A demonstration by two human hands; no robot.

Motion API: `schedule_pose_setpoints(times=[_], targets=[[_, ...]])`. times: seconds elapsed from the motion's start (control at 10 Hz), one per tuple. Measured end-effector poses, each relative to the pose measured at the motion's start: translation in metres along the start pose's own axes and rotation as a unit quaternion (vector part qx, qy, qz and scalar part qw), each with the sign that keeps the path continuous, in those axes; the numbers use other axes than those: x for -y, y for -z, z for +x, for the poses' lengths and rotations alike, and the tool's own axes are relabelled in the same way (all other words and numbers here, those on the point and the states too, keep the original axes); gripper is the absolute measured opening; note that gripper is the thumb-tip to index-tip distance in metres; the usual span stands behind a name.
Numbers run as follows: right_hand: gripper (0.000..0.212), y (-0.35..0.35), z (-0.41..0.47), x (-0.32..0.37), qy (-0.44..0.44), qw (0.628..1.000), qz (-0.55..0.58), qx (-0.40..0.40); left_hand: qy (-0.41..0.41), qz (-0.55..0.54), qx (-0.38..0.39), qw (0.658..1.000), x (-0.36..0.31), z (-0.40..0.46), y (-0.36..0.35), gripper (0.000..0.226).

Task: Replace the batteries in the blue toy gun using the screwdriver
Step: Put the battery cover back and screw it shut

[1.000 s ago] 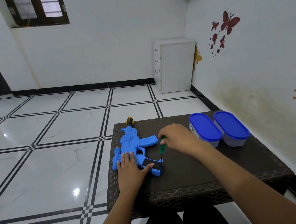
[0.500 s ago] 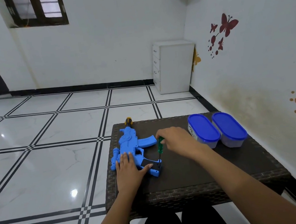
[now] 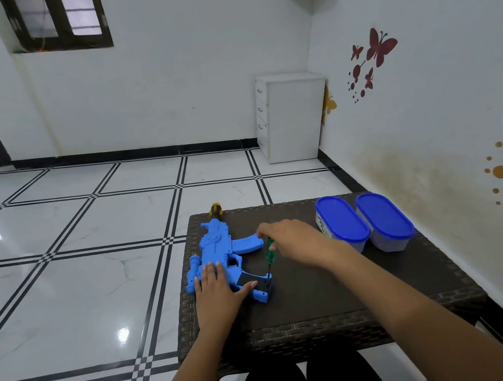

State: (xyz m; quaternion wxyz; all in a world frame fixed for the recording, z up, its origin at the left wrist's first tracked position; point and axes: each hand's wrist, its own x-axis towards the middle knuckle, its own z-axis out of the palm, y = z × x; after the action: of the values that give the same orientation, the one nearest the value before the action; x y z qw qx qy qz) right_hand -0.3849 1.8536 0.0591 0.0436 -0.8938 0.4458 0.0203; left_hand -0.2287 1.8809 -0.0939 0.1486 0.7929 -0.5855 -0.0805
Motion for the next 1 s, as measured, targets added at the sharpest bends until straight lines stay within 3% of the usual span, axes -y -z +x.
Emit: schedule_pose_setpoints(times=[0.2, 0.6, 1.0], targets=[[0.016, 0.0, 0.002, 0.001, 0.012, 1.0, 0.008, -0.012, 0.001, 0.0, 0.0, 1.0, 0.0, 0.0, 0.0, 0.099], [0.031, -0.004, 0.001, -0.001, 0.01, 0.999, 0.024, -0.021, 0.0, 0.004, 0.001, 1.0, 0.0, 0.0, 0.0, 0.099], [0.025, -0.009, 0.006, -0.009, -0.019, 0.999, -0.003, -0.051, -0.001, 0.0, 0.002, 1.0, 0.001, 0.0, 0.001, 0.098]])
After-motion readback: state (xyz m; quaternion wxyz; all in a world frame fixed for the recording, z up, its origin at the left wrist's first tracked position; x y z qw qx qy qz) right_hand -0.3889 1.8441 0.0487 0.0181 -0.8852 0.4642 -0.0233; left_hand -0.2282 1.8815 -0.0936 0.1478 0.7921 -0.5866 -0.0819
